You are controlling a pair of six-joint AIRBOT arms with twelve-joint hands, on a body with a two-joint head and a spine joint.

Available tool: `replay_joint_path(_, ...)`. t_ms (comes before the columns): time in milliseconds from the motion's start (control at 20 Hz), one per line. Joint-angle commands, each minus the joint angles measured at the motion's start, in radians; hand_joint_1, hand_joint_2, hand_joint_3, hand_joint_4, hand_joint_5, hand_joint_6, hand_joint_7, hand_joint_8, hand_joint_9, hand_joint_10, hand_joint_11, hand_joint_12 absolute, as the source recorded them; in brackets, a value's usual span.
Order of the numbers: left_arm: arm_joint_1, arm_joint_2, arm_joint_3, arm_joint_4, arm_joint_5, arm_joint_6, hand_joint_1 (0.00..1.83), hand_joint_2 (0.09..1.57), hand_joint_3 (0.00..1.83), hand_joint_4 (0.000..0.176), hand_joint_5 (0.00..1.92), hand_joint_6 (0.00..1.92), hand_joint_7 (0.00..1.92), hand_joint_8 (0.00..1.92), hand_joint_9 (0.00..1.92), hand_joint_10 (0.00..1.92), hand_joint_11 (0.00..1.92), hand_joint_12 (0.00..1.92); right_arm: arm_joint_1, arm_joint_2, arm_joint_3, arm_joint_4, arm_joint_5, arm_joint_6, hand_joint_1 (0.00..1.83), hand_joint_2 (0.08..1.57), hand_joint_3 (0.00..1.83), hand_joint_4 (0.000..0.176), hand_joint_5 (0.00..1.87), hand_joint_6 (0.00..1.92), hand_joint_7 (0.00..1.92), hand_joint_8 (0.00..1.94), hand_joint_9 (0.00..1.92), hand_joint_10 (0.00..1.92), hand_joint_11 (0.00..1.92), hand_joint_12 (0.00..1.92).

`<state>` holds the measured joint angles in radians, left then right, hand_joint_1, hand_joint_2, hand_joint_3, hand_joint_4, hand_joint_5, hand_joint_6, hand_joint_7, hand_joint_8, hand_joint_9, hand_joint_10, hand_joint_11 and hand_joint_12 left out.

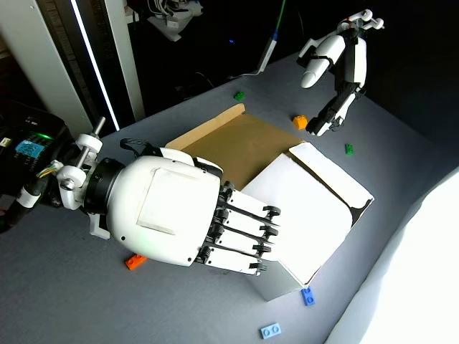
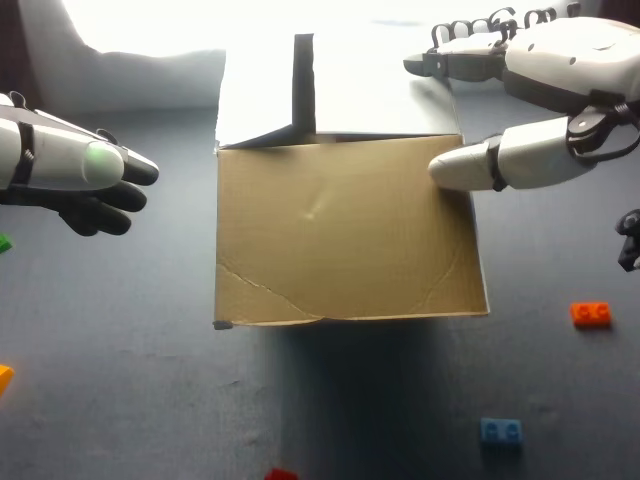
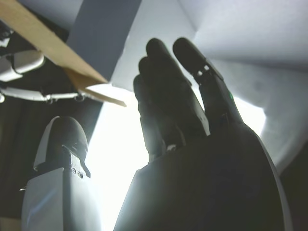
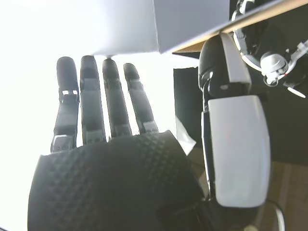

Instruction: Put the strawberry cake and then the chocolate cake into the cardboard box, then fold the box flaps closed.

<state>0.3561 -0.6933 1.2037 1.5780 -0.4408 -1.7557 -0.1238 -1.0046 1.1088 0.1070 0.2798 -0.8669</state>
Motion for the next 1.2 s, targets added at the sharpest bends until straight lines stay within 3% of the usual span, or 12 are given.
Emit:
replay_joint_path(0, -0.006, 0.010, -0.004, -0.047, -0.018, -0.013, 0.57, 1.09, 0.00, 0.009, 0.58, 0.00, 0.68, 0.00, 0.77, 0.00, 0.22, 1.25, 0.000, 0.008, 0.003, 0.002, 0.080, 0.006, 0.35, 1.13, 0.02, 0.000, 0.21, 0.01, 0.27, 0.01, 0.33, 0.03, 0.00, 1.18)
replay_joint_path(300, -0.013, 0.011, -0.032, -0.047, -0.037, -0.015, 0.58, 1.09, 0.00, 0.004, 0.60, 0.01, 0.69, 0.01, 0.77, 0.01, 0.25, 1.25, 0.046, 0.011, 0.003, 0.002, 0.067, 0.009, 0.10, 1.18, 0.02, 0.000, 0.25, 0.02, 0.32, 0.01, 0.37, 0.04, 0.00, 1.20)
replay_joint_path(450, -0.013, 0.008, -0.045, -0.047, -0.056, -0.028, 0.56, 1.10, 0.00, 0.004, 0.59, 0.00, 0.69, 0.01, 0.77, 0.00, 0.25, 1.23, 0.067, 0.016, 0.003, 0.002, 0.073, 0.008, 0.07, 1.19, 0.01, 0.000, 0.25, 0.01, 0.31, 0.00, 0.35, 0.03, 0.00, 1.16)
replay_joint_path(1150, 0.032, 0.013, -0.105, -0.010, -0.137, -0.137, 0.57, 1.10, 0.00, 0.005, 0.60, 0.00, 0.70, 0.00, 0.78, 0.01, 0.24, 1.27, 0.026, -0.008, 0.027, 0.002, 0.027, 0.000, 0.19, 1.18, 0.00, 0.000, 0.23, 0.00, 0.28, 0.00, 0.31, 0.01, 0.00, 1.09)
